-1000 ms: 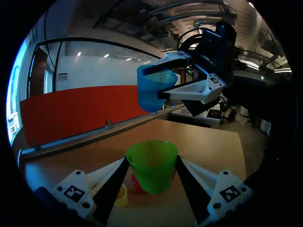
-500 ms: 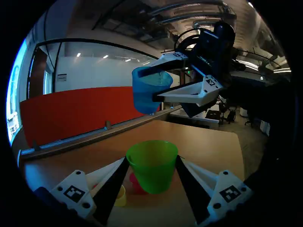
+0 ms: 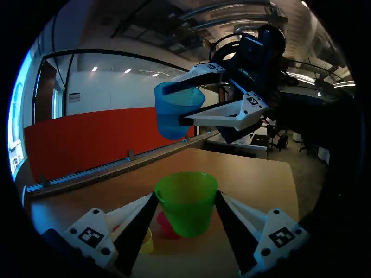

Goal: Pour water

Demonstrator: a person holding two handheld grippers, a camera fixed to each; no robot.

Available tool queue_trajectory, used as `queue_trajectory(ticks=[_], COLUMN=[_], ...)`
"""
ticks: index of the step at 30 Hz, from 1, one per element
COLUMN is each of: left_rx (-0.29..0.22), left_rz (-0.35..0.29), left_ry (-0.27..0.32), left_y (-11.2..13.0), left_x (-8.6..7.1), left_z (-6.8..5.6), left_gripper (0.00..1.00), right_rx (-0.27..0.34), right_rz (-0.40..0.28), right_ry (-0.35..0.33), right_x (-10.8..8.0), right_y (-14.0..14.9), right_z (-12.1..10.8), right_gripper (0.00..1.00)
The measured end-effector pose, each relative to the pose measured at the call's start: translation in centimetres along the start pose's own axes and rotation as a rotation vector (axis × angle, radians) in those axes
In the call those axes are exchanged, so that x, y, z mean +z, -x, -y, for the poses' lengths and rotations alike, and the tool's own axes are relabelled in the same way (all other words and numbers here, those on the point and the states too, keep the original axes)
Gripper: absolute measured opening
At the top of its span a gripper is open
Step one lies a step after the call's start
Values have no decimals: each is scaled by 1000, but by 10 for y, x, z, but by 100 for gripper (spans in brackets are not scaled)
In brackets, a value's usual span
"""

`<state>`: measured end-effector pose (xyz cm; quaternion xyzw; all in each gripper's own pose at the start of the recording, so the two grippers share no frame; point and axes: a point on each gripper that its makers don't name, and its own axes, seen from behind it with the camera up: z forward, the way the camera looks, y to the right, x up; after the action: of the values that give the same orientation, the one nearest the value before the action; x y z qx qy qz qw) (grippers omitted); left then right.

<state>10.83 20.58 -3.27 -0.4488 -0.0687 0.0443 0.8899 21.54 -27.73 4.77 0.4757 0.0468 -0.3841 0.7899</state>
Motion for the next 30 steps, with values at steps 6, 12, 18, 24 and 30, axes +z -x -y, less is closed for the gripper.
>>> queue_trajectory(ticks=[6,12,18,24,30], left_rx=[4,9,4,2,2], left_rz=[0,-8,-12,-21,-35], left_ry=[2,3,1,-2,-2], left_y=[-1,-1,-1,-2,-3], left_x=[-1,-1,0,0,0], left_z=[-1,-3,-3,-2,-3], left_gripper=[87,87,87,87,87], right_rx=[-5,-24,-42,-55,-65], right_rz=[0,1,-1,1,0], right_ry=[1,4,10,12,14], right_x=[1,2,2,2,2], right_y=[0,-1,-2,-2,-3], right_z=[0,0,-2,-2,-2], right_gripper=[91,91,91,91,91])
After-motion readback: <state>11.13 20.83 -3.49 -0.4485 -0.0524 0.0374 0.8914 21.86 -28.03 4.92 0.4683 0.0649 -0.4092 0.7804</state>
